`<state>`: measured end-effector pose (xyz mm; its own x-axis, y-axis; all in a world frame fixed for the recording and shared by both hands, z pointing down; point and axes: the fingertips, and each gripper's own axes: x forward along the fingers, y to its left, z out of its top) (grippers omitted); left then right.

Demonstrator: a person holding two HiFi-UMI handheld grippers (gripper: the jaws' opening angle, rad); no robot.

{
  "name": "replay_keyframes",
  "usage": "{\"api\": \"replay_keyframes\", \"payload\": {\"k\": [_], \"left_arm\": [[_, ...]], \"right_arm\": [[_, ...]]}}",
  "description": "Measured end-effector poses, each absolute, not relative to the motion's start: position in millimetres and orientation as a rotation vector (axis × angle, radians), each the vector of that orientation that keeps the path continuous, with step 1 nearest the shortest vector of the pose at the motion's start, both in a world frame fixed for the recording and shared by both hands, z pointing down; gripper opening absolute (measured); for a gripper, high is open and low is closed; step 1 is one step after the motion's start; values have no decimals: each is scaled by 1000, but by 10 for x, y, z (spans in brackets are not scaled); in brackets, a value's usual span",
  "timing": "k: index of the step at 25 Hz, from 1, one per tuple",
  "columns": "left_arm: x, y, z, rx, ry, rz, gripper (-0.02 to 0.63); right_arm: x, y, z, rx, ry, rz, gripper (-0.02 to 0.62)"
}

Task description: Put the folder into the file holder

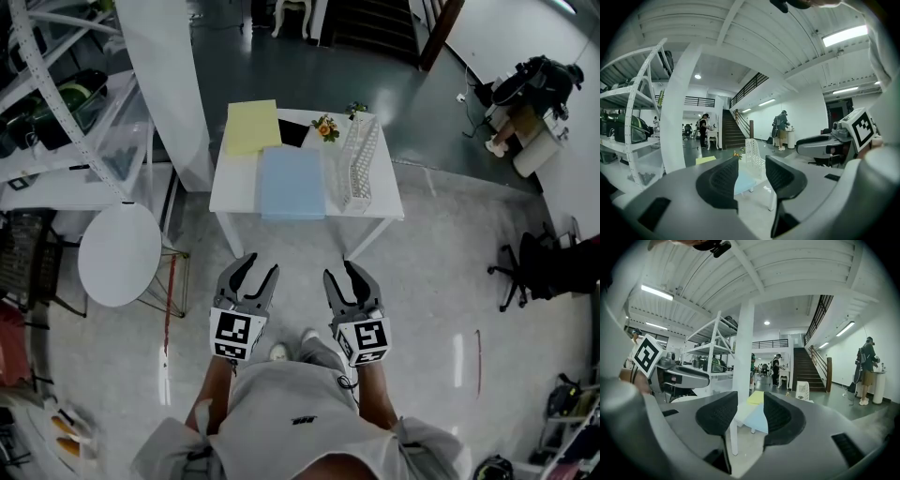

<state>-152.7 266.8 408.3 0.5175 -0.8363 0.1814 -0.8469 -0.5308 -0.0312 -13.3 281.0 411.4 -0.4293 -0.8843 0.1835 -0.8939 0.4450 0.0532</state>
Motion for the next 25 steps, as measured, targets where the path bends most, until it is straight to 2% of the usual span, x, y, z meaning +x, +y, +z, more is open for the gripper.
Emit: {"api": "replay_keyframes", "payload": {"k": [25], "left_arm": [[-1279,1198,4163,2630,-1572,284,195]], "right_arm": [[85,1254,4174,1461,-2551,71,177]]}}
